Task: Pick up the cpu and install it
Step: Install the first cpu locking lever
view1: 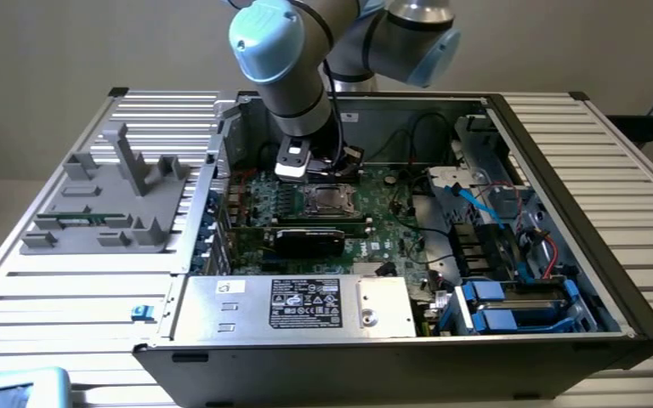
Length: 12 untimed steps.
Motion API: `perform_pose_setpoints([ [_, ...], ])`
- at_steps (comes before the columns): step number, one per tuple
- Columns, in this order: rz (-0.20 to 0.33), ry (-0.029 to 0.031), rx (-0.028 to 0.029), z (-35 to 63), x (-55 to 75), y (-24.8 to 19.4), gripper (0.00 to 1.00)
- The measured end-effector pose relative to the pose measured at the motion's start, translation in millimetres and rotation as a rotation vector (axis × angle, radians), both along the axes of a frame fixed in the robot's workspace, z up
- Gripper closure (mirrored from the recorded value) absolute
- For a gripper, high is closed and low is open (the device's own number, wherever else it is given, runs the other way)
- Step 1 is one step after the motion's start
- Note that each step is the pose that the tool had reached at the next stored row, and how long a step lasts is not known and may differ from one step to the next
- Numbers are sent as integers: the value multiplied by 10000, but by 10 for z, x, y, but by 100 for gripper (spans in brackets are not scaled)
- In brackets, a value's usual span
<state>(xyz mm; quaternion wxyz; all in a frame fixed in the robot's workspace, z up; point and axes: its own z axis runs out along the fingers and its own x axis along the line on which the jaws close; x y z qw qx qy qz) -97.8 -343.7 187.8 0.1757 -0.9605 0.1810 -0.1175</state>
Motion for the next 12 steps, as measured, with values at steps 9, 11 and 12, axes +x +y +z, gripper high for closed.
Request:
perform_pose_setpoints([
  [9,-48,96,1,6,2,0,89],
  [11,-61,106,-1,8,2,0,89],
  [12,-66,110,0,9,3,0,89],
])
